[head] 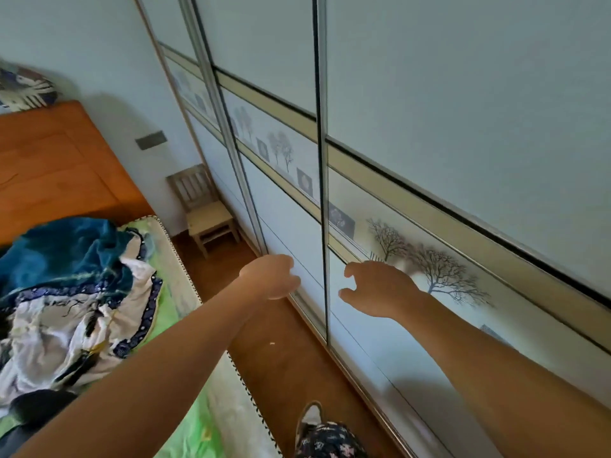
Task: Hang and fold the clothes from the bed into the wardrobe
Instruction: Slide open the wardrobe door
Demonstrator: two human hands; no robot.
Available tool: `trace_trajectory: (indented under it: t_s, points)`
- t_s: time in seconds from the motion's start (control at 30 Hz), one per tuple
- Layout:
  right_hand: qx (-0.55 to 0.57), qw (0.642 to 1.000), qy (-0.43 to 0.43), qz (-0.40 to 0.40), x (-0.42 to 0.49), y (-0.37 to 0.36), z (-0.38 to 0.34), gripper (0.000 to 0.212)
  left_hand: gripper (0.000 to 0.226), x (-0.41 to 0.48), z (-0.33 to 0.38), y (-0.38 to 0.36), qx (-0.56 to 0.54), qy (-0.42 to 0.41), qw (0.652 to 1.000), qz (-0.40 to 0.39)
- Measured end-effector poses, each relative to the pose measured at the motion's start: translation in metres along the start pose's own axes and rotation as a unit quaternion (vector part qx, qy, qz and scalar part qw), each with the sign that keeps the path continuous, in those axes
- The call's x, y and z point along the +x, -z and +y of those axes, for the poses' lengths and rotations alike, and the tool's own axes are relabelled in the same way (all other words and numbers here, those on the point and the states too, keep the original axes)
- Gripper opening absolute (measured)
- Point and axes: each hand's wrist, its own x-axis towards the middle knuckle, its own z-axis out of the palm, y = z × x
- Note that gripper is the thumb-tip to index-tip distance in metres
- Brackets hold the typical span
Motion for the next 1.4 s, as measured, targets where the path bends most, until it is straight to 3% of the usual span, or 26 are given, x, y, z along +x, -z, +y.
trace_trajectory:
  t_s: [0.2, 0.53, 0.7, 0.9, 1.17, 1.4]
  points:
    - [0.015, 0.996, -0.088, 0.029, 0.015, -0.005, 0.009, 0.057, 0.055, 0.067, 0.013, 0.008, 0.043, -0.111, 0.993, -0.016]
    - [0.074, 0.957, -0.278, 0.048, -0.009, -0.027, -0.003, 0.048, 0.053, 0.120, 0.040, 0.020, 0.140, -0.278, 0.948, -0.066]
    - [0.079, 0.932, -0.343, 0.083, -0.055, -0.034, 0.003, 0.036, 0.054, 0.098, 0.065, 0.012, 0.151, -0.336, 0.927, -0.066]
    - [0.071, 0.914, -0.387, 0.100, -0.114, -0.026, -0.001, 0.049, 0.054, 0.054, 0.087, 0.015, 0.133, -0.379, 0.915, -0.040]
    - [0.073, 0.880, -0.430, 0.185, -0.187, 0.006, -0.008, 0.042, 0.053, 0.001, 0.131, 0.049, 0.115, -0.425, 0.898, -0.002]
    - [0.022, 0.857, -0.444, 0.261, -0.230, 0.068, -0.026, 0.051, 0.050, -0.050, 0.157, 0.107, 0.098, -0.472, 0.874, 0.054]
